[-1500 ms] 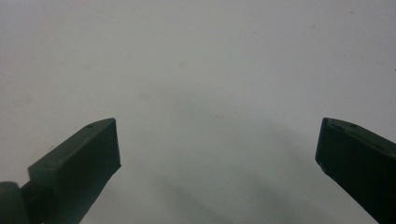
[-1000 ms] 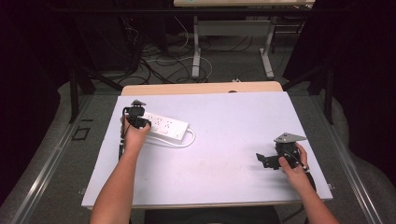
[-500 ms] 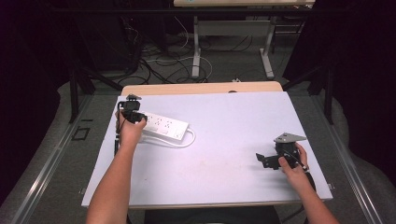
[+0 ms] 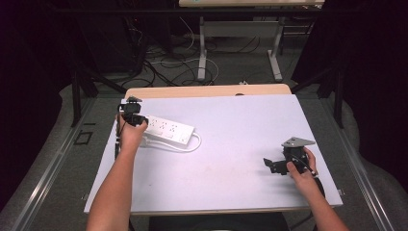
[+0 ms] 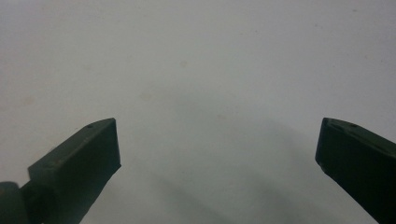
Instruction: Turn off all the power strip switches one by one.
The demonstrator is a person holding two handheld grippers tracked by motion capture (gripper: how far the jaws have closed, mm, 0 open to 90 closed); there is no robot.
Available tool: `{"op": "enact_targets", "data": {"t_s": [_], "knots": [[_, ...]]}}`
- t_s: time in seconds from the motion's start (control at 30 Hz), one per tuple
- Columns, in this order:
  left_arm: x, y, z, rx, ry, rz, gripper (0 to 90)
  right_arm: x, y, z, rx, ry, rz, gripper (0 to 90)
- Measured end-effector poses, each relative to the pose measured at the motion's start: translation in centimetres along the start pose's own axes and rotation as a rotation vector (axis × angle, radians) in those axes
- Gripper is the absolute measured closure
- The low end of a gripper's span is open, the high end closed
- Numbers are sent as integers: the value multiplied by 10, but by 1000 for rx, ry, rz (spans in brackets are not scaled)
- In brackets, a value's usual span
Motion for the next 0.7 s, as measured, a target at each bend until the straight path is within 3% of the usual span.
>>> {"op": "enact_targets", "data": {"t_s": [0.07,0.3,0.37,0.4,0.53,0.57,0.63,0.7], "knots": [[-1,-3,0,-3,-18,4,900,0,-1,0,1,-3,6,0],[-2,-8,7,8,-9,-5,900,0,-2,0,6,-2,10,0],[-4,-10,7,12,-33,-5,900,0,-2,1,3,-3,7,0],[-3,-11,10,13,-17,-17,900,0,-2,1,3,-3,3,0],[-5,-14,12,12,-43,-10,900,-1,-2,1,3,-7,6,0],[-5,-14,14,10,-30,-9,900,-1,-3,1,6,-9,15,0],[-7,-15,13,15,-59,-5,900,0,-2,1,4,-5,9,0],[-7,-14,16,14,-46,-9,900,0,-2,1,-1,-5,3,0]]}}
Point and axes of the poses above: each handheld gripper's, and its own axes: z roughly forward along the jaws, x roughly out of its top, y roughly to its right, the point moved 8 cm from there along z, roughly forward along the jaws, and after that the axes turned 1 degree about -x, right-handed, at the moved point
